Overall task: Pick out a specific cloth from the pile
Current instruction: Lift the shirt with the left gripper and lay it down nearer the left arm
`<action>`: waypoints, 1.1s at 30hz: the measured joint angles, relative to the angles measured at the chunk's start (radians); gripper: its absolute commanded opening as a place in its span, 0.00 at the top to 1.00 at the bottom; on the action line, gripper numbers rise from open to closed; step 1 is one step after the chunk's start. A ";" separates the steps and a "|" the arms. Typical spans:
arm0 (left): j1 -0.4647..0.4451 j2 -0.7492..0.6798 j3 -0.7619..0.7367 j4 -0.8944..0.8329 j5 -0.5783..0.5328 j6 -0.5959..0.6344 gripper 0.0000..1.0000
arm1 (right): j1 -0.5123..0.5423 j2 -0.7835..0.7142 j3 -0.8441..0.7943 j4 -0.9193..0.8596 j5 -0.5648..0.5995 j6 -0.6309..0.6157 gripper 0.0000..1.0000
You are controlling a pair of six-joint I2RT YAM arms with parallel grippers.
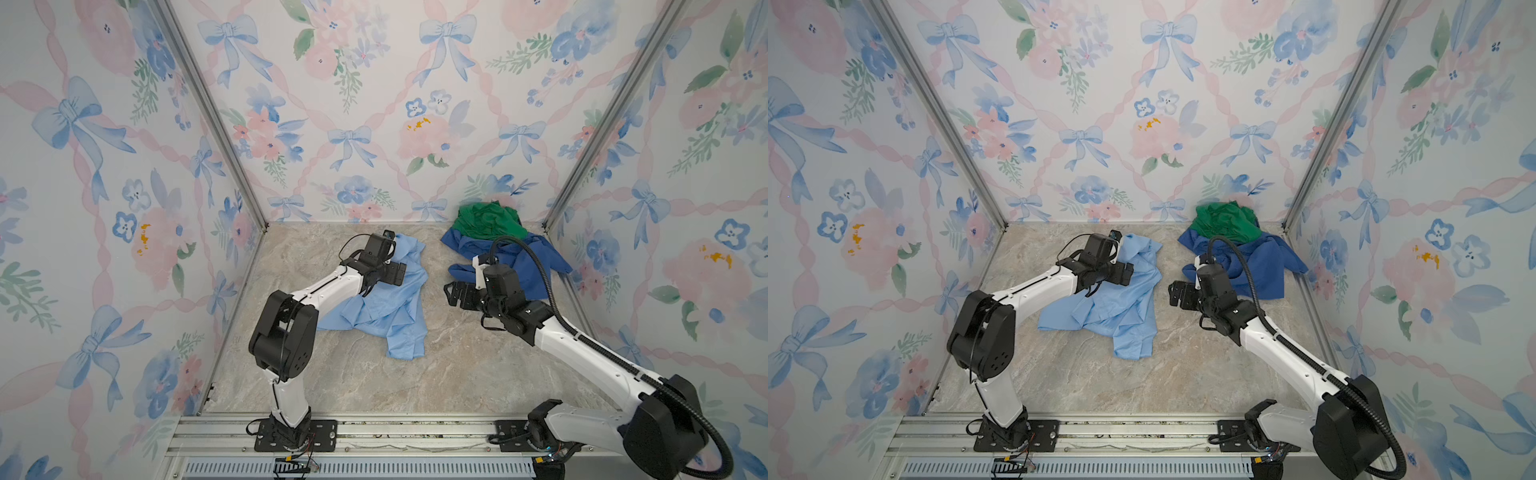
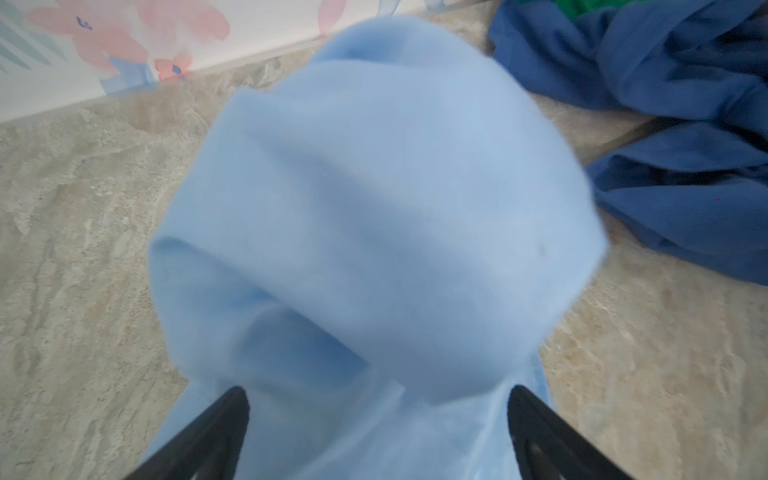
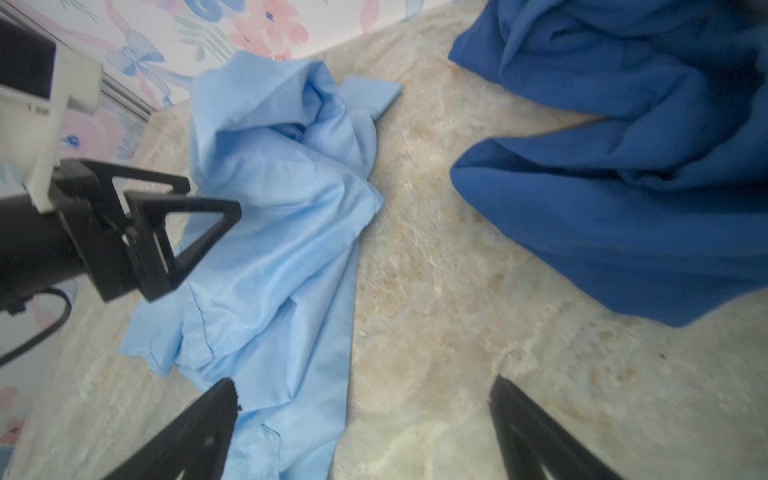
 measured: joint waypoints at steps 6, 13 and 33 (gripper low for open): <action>0.004 0.184 0.068 -0.029 -0.025 -0.024 0.02 | -0.034 -0.068 -0.058 -0.068 0.008 -0.023 0.03; 0.018 0.212 0.068 -0.040 0.025 -0.043 0.49 | -0.040 -0.064 -0.041 -0.073 0.008 -0.041 0.03; 0.068 -0.067 0.378 -0.120 -0.206 0.107 1.00 | -0.015 0.041 0.108 -0.072 -0.002 -0.046 0.03</action>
